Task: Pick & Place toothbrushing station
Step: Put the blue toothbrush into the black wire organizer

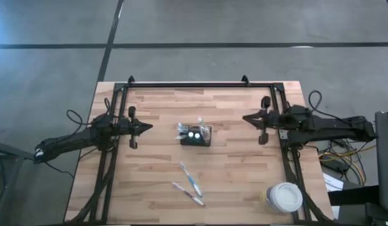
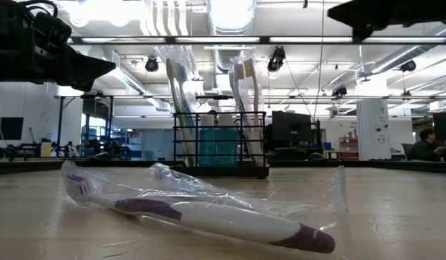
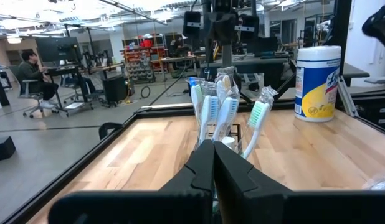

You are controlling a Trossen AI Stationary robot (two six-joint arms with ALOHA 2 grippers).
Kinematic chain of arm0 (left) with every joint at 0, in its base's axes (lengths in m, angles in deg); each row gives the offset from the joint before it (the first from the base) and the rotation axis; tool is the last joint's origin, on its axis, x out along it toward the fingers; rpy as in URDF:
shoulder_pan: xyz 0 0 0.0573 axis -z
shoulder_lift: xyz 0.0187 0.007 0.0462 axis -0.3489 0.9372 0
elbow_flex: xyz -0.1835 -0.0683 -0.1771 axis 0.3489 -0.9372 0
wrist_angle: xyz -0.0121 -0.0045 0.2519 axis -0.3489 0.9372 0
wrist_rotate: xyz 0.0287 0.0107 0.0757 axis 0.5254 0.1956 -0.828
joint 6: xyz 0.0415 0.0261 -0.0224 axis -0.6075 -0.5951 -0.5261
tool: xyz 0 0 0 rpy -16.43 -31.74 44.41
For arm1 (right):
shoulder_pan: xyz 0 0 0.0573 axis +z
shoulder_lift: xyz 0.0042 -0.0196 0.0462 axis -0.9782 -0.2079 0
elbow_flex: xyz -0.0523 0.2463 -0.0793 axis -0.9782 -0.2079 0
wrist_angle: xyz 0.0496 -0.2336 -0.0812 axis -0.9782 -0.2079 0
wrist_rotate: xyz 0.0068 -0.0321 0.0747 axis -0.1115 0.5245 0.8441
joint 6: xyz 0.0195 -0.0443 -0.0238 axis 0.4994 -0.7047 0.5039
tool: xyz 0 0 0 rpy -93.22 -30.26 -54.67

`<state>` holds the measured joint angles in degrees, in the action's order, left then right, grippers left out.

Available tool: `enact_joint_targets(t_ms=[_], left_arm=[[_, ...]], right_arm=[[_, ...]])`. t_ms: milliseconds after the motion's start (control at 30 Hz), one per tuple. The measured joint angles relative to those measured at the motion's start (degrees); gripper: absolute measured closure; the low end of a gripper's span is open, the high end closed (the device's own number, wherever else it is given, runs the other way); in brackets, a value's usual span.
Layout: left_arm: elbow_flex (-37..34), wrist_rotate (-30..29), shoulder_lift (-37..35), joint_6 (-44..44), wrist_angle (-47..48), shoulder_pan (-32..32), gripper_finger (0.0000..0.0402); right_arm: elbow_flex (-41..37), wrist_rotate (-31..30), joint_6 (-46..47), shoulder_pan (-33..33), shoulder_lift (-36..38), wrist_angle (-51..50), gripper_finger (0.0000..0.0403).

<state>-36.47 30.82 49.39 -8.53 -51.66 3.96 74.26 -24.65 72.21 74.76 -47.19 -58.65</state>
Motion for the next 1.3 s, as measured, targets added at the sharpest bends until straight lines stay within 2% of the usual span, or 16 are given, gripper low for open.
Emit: enact_joint_targets(t_ms=[500,767,1300], left_arm=[[0.0,0.0,0.0,0.3,0.0,0.0,0.0394],[0.0,-0.1,0.2,0.5,0.2,0.0,0.0394],[0.2,-0.1,0.4,2.6,0.7,0.0,0.0394]], right_arm=[[-17.4,0.1,2.8,0.0,29.4,-0.1,0.0394],[-22.6,-1.5,4.2,-0.1,29.3,1.9,0.0394],[-22.9,-1.6,5.9,-0.2,29.6,0.2,0.0394]])
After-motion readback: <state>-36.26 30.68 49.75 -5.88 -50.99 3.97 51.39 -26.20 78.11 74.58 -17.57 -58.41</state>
